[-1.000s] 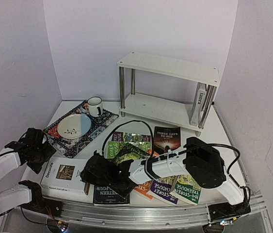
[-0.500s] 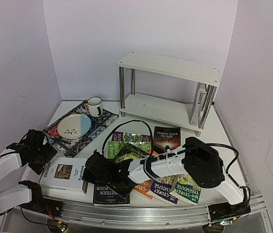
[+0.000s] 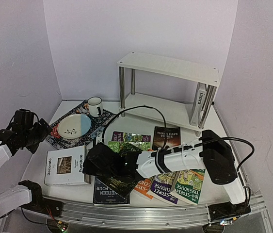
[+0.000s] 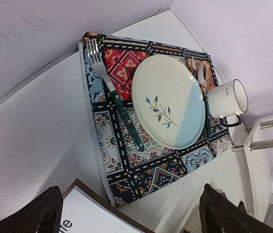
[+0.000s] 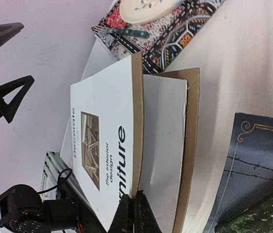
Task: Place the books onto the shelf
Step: Pick up the book from the corner of the board, then place the book on the book pile.
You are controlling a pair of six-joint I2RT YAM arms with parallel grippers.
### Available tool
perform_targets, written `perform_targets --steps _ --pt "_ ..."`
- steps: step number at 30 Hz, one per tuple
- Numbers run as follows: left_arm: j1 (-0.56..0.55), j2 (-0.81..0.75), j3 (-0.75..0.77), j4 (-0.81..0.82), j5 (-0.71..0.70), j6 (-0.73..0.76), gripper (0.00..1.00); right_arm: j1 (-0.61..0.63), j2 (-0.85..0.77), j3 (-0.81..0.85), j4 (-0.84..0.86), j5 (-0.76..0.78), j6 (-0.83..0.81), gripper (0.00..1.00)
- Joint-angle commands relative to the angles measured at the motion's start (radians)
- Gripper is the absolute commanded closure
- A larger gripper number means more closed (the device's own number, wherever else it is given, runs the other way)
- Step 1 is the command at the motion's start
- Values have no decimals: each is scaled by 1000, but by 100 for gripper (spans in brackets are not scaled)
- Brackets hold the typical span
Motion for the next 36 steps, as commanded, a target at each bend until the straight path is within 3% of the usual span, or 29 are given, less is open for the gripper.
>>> perform_targets --steps 1,9,16,20,27,36 --pt "1 -10 104 -20 -2 79 1 -10 -142 -32 -5 68 -98 100" --pt "1 35 164 0 109 129 0 -69 -289 -200 -21 51 -93 100" --pt "-1 104 65 299 650 264 0 -156 -521 -460 -55 8 -112 100" --pt "-13 135 -6 463 799 234 0 -215 -667 -572 -125 21 -147 100" --pt "-90 232 -37 589 861 207 2 -329 -812 -647 -271 -39 -224 100" --pt "-265 400 -59 767 872 197 8 -425 -849 -689 -333 -189 -272 100"
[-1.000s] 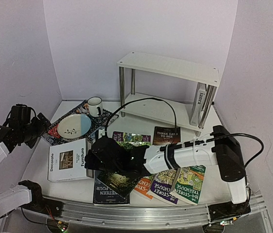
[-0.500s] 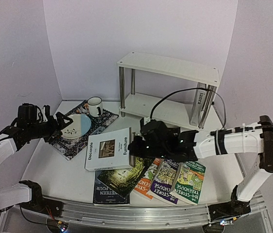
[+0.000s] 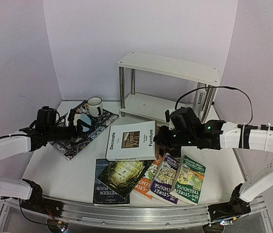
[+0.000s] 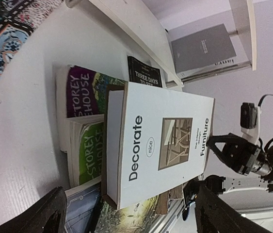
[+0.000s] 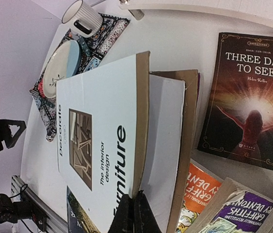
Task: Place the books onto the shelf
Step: Place the book on the book pile.
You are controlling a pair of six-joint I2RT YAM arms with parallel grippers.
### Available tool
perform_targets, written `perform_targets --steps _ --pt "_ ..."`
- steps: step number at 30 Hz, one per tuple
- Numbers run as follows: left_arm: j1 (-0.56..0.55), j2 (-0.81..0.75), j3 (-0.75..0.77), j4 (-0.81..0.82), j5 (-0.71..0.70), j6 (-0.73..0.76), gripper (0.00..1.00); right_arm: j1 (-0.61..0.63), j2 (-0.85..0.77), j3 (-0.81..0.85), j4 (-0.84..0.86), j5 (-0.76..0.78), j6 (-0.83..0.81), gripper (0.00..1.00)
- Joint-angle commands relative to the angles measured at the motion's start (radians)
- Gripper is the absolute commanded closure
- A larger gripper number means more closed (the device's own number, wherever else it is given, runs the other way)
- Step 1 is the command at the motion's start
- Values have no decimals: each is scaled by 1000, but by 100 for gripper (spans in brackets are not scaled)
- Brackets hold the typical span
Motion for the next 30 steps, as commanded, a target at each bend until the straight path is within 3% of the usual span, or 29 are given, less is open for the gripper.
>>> perform_targets --steps 1,5,8,15,23,30 --pt "-88 81 3 149 25 3 9 -30 -30 -17 -64 -100 -54 100" --pt "-116 130 16 168 16 10 14 -39 -23 -20 -69 -116 -57 100" --pt "-125 153 24 175 25 19 25 -39 -17 -18 -72 -118 -61 100" --pt "-154 223 41 182 45 19 33 -39 -15 -36 -82 -77 -87 98" --pt "-202 280 59 190 32 15 34 -40 -11 -40 -120 -5 -175 65" --pt "-204 268 58 191 35 10 34 -39 -44 -21 -183 25 -262 46"
